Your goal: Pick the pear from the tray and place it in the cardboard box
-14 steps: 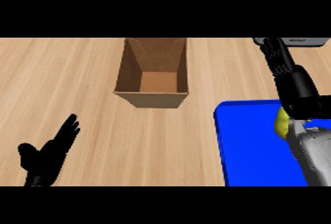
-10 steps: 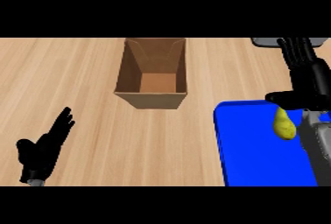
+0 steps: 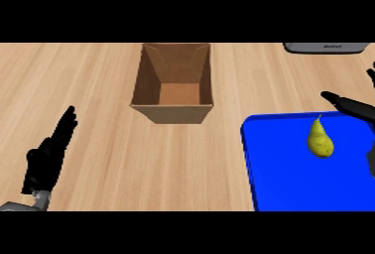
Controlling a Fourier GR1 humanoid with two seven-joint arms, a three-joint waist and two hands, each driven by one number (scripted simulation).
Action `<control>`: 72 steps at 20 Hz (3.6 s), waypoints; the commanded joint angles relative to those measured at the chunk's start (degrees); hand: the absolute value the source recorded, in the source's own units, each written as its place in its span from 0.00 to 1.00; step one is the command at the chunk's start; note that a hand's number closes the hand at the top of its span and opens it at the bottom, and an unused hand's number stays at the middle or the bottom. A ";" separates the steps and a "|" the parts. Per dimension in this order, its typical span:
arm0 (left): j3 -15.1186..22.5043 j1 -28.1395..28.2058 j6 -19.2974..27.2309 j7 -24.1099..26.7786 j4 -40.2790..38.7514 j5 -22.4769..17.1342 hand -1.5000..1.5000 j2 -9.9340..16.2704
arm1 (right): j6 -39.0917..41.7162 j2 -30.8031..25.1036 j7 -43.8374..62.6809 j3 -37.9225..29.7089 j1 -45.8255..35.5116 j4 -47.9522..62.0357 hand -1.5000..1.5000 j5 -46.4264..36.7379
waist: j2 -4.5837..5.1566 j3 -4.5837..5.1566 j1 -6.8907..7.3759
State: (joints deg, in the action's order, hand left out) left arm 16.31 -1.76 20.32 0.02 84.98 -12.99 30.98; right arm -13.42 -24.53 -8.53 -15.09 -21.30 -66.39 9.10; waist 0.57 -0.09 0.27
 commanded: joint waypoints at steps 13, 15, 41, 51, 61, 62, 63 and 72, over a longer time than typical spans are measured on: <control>1.48 -0.13 1.83 -2.36 0.95 4.73 0.50 -3.41 | 27.67 -24.47 9.75 14.89 2.98 6.07 0.00 -15.07 | -0.69 0.25 0.17; -1.07 -2.50 -0.50 -4.34 0.49 3.07 0.50 -0.93 | 31.85 -24.95 13.33 17.52 1.69 5.22 0.00 -15.70 | -0.60 0.21 0.27; -6.20 -0.36 -6.07 -4.45 0.09 13.68 0.50 -11.10 | 41.05 -11.57 32.56 16.69 2.44 -2.54 0.00 -28.21 | -0.56 0.10 -0.23; -8.26 1.61 -6.72 -5.03 1.97 18.37 0.50 -15.33 | 36.75 -4.30 31.40 15.28 4.77 -2.79 0.00 -34.73 | -0.58 0.09 -0.14; -14.16 3.10 -13.37 -3.40 3.33 18.33 0.50 -15.15 | 36.32 -3.29 23.98 12.09 4.45 3.78 0.00 -39.81 | -0.56 0.08 -0.07; -15.95 0.89 -13.54 -4.10 1.26 19.04 0.50 -15.33 | 40.28 -4.53 26.41 9.81 2.56 2.20 0.00 -38.25 | -0.57 0.09 -0.15; -14.37 0.16 -12.07 -6.17 2.33 20.40 0.50 -16.62 | 39.07 -1.66 29.23 12.27 3.04 -0.62 0.00 -39.43 | -0.59 0.09 -0.19; -14.60 3.09 -14.23 -7.71 7.79 22.04 0.50 -18.20 | 39.52 -0.62 26.10 11.42 0.24 7.12 0.00 -42.68 | -0.57 0.09 -0.03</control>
State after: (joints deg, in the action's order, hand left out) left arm 1.01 1.57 6.07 -5.74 90.62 7.49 14.24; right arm 25.22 -26.62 16.83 -3.31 -20.05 -60.92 -33.09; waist -0.18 0.23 0.23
